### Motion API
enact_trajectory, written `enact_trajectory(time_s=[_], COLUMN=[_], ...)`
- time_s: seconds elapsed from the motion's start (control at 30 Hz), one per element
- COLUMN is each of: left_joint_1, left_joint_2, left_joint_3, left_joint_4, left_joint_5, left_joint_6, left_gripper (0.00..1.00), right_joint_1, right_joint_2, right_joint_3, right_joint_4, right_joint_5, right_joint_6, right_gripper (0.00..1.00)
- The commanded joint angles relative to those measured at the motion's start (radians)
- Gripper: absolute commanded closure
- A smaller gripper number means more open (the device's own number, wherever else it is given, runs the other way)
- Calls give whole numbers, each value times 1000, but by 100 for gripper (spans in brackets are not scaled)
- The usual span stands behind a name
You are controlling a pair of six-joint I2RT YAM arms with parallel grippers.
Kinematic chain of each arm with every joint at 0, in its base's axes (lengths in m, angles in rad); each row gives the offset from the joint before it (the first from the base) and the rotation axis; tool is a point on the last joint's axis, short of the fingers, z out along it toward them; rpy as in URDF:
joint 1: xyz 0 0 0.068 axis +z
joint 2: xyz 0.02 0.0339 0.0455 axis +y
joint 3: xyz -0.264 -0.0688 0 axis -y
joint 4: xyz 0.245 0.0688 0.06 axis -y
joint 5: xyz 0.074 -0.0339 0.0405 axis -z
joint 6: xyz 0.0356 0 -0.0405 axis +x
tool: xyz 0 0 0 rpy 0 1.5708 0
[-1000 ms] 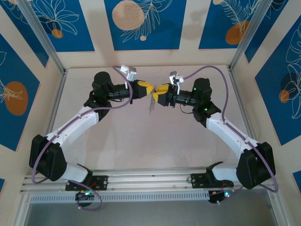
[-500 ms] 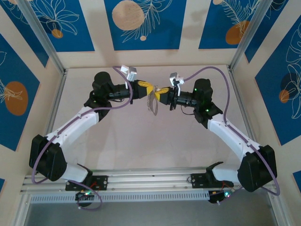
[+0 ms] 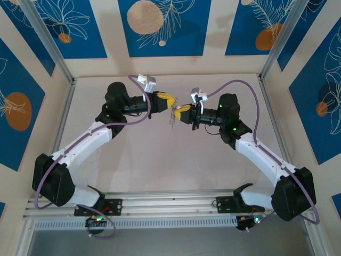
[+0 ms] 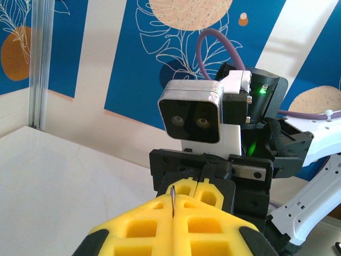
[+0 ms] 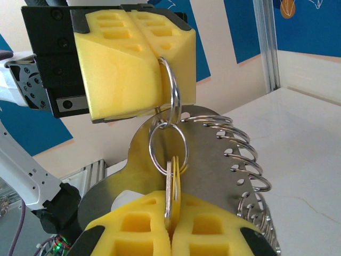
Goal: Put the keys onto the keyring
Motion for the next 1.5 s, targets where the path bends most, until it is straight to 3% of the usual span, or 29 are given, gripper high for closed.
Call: enact_trajectory(time_s=[0.0, 0.17, 0.3, 0.43, 0.63, 0.77, 0.97, 1.23, 1.47], left_joint_1=[1, 0, 0, -3, -4, -6, -11, -25, -29], left_joint_2=[-29, -24, -28, -35, -38, -40, -29, 1, 12], left_joint_3=[5, 0, -12, -35, -94, -133, -174, -187, -180], left_joint_4=[68, 81, 92, 131, 270, 365, 499, 577, 578], left_joint_5=[-24, -24, -44, -73, -109, -140, -180, -204, -203], left_joint_6=[-5, -16, -23, -52, -132, -185, -269, -310, -308], left_gripper=[100, 100, 100, 100, 100, 100, 100, 100, 100], right_joint_1=[23, 55, 34, -38, -140, -157, -154, -141, -98], right_joint_2=[7, 41, 25, -44, -153, -150, -61, 100, 149], right_joint_3=[0, 40, 26, -34, -91, -69, -1, 64, 83], right_joint_4=[-9, -28, -62, -49, 14, 105, 279, 545, 598], right_joint_5=[-8, -13, -7, -33, -48, -38, 22, 4, -1], right_joint_6=[-11, -17, -18, 25, 114, 194, 343, 574, 605], right_gripper=[100, 100, 65, 54, 53, 53, 53, 51, 51])
